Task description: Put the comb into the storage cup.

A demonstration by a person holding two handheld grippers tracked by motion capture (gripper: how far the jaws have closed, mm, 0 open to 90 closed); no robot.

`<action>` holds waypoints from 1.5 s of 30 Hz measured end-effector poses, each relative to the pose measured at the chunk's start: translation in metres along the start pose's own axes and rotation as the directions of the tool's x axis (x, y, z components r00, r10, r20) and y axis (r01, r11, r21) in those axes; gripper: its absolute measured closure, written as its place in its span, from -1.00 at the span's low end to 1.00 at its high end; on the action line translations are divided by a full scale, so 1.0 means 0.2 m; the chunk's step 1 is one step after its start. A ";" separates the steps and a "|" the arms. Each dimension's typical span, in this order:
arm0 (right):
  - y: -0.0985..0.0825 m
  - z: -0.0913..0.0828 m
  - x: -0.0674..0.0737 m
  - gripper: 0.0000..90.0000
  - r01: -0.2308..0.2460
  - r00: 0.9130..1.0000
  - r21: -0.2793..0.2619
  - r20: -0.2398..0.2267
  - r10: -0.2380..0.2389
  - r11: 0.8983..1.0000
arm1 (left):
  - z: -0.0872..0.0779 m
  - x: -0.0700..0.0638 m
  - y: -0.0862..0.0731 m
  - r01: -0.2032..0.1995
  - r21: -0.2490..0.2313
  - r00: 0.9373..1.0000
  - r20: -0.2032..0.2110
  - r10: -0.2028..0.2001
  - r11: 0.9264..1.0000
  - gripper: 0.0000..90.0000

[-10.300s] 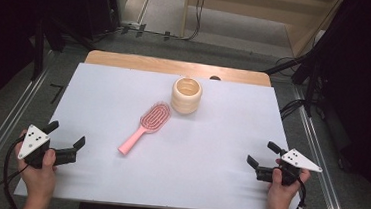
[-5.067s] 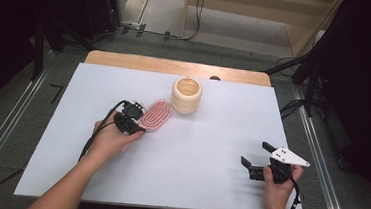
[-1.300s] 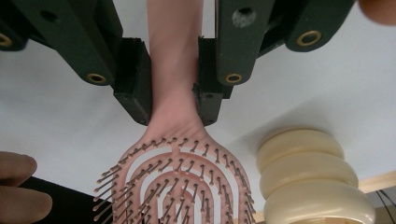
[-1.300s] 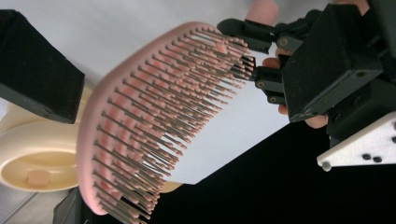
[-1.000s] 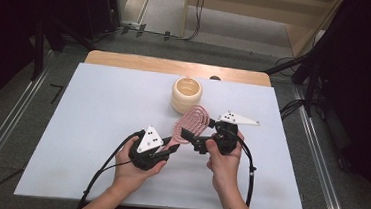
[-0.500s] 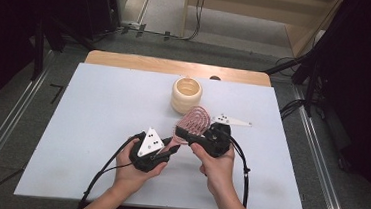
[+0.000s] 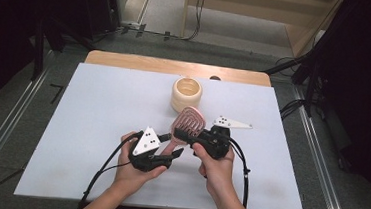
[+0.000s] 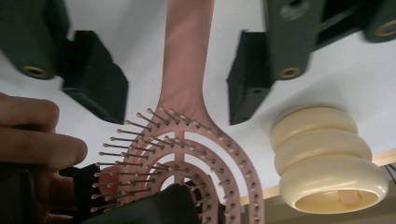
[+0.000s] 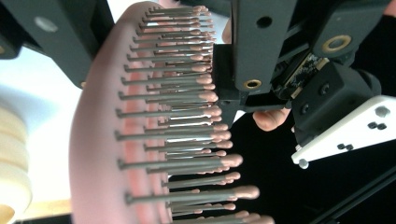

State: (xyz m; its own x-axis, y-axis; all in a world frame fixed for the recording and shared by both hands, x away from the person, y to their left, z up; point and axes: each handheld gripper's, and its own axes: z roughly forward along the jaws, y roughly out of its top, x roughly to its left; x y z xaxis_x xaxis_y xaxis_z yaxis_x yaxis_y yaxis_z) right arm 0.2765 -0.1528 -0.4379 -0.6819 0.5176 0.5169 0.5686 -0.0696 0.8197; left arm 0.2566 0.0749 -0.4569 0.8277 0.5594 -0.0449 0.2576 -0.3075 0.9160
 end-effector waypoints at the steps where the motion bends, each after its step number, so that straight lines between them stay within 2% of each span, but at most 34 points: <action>1: 0.00 0.00 0.01 0.36 0.015 1.000 -0.002 0.008 -0.015 1.000 | -0.01 0.01 0.00 0.010 -0.005 1.000 0.008 -0.010 1.000 -0.26; 4: 0.01 -0.02 0.01 0.36 0.034 0.999 -0.005 0.031 -0.034 0.999 | -0.03 0.04 0.00 0.056 -0.030 0.998 0.023 -0.055 0.998 -0.53; 5: 0.01 -0.02 0.01 0.36 0.037 0.999 -0.005 0.033 -0.037 0.999 | -0.04 0.05 -0.01 0.064 -0.035 0.998 -0.008 -0.064 0.997 -0.64; 6: 0.01 -0.03 0.01 0.36 0.048 0.998 -0.005 0.038 -0.048 0.999 | -0.05 0.06 -0.01 0.075 -0.041 0.996 -0.038 -0.076 0.996 -0.90; 7: 0.01 -0.03 0.01 0.36 0.055 0.997 -0.005 0.046 -0.055 0.998 | -0.06 0.08 -0.01 0.085 -0.041 0.996 -0.035 -0.087 0.996 -1.00; 8: 0.01 -0.03 0.01 0.36 0.062 0.997 -0.006 0.056 -0.062 0.998 | -0.07 0.10 -0.02 0.106 -0.039 0.994 -0.029 -0.107 0.994 -1.00; 11: 0.02 -0.05 0.01 0.36 0.069 0.996 -0.011 0.058 -0.069 0.998 | -0.09 0.14 -0.04 0.124 -0.043 0.992 -0.017 -0.125 0.991 -1.00; 20: 0.04 -0.08 0.01 0.36 0.100 0.992 -0.023 0.085 -0.098 0.995 | -0.16 0.23 -0.10 0.123 -0.059 0.990 -0.055 -0.127 0.991 -1.00; 33: 0.05 -0.10 0.01 0.36 0.112 0.989 -0.030 0.098 -0.109 0.993 | -0.30 0.33 -0.19 0.121 -0.076 0.985 -0.112 -0.129 0.990 -1.00; 38: 0.05 -0.10 0.01 0.36 0.117 0.988 -0.027 0.101 -0.114 0.993 | -0.36 0.37 -0.22 0.124 -0.080 0.982 -0.136 -0.134 0.989 -1.00; 45: 0.04 -0.09 0.01 0.36 0.124 0.987 -0.021 0.107 -0.121 0.992 | -0.45 0.43 -0.27 0.131 -0.105 0.972 -0.181 -0.149 0.986 -1.00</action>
State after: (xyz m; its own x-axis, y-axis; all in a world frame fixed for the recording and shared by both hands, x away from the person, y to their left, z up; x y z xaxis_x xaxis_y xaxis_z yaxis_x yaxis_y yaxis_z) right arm 0.2717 -0.1681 -0.4251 -0.6924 0.6108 0.3840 0.4696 -0.0226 0.8826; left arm 0.2686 0.2100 -0.4747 0.6759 0.7291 -0.1076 0.3101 -0.1489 0.9390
